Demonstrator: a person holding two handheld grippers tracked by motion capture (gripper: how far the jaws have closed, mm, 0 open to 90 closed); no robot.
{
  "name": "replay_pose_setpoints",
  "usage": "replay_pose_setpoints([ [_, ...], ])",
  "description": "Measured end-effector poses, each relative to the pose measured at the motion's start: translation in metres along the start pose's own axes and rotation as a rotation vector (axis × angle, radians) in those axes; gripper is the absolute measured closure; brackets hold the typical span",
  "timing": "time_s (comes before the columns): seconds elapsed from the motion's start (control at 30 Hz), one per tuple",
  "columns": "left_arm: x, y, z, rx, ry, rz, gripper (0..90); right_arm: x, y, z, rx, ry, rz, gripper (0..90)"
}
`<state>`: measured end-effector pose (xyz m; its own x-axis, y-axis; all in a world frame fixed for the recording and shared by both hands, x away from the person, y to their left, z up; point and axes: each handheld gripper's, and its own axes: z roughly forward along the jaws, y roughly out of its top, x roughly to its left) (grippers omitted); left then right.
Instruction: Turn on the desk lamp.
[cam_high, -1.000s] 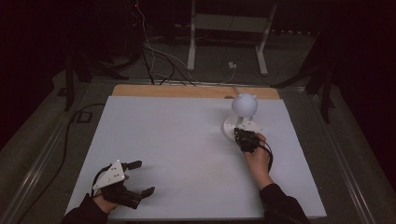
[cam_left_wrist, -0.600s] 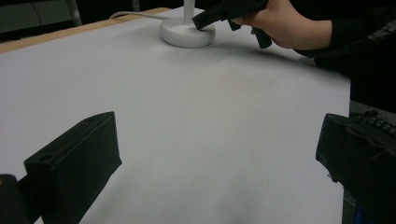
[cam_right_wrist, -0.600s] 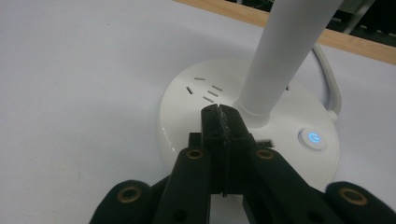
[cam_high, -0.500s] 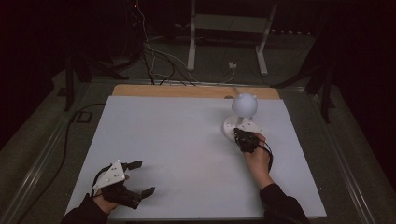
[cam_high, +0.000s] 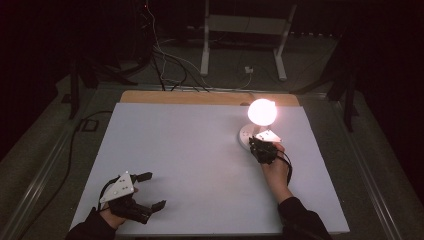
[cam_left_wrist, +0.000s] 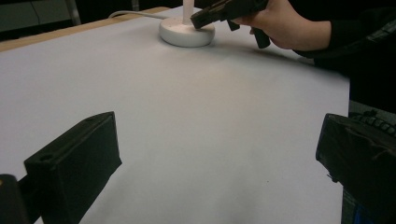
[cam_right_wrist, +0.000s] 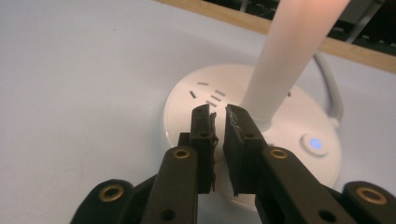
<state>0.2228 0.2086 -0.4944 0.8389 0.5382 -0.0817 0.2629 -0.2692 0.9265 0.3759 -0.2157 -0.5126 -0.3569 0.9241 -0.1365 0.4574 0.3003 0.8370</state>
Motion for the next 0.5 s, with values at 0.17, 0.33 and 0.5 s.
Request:
replay_pose_setpoints([
  [0.17,0.0,0.0,0.0,-0.001,0.001,-0.001,0.2,-0.001,0.007,-0.01,-0.065,0.059,0.018,58.5],
  [0.33,0.0,0.0,0.0,-0.002,0.004,-0.001,0.2,0.004,0.012,-0.019,-0.09,0.114,0.011,41.7],
  [0.5,0.001,0.0,0.0,-0.003,0.006,-0.008,0.2,0.005,0.014,-0.023,-0.091,0.139,0.035,26.5],
])
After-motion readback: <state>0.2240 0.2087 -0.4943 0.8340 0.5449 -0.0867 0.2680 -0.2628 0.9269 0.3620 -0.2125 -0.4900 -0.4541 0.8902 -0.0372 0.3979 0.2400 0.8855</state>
